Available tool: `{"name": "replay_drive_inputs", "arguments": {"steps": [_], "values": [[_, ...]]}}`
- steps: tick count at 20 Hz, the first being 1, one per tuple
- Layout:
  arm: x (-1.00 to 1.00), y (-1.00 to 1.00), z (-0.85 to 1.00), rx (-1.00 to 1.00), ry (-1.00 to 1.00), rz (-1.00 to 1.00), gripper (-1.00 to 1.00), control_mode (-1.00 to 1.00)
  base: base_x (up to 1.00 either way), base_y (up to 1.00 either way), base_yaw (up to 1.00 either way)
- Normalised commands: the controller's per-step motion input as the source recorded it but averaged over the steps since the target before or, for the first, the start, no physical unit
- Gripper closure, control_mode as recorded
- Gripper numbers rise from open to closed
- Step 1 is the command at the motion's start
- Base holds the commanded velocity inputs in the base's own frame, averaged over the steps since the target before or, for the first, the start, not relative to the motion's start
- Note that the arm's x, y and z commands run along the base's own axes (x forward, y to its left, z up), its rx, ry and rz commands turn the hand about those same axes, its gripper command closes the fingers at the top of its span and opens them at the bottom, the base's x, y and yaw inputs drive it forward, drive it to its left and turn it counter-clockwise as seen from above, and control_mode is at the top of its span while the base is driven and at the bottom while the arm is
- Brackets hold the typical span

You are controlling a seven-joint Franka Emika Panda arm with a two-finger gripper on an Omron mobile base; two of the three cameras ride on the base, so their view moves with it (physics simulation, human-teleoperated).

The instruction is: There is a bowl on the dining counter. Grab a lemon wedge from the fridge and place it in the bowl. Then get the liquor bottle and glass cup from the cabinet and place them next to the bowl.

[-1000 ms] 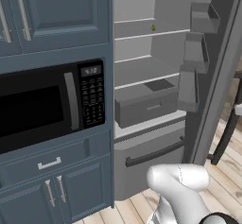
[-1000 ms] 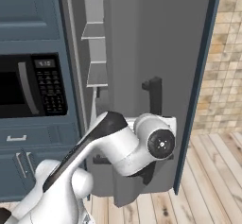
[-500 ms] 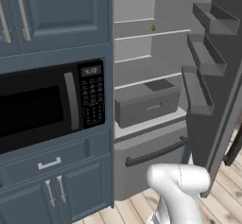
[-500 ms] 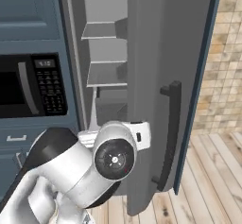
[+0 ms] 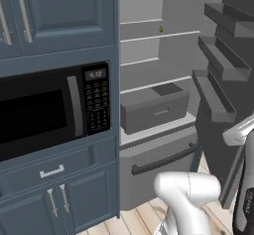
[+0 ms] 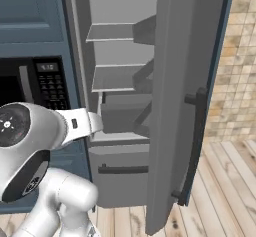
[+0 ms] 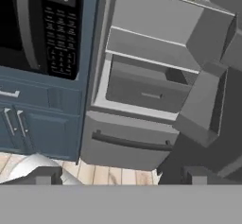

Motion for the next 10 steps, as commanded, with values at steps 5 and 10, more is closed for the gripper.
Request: {"name": "replay_drive_inputs", "arguments": {"steps": [5,10], "values": [[0.75,0.67,0.42,-0.09,0.24,-0.14,-1.0,-1.0,0.0,0.0,0.0],[1.0,0.11,0.26,-0.08,0.12,-0.14,-1.0,-1.0,0.0,0.0,0.0]]}}
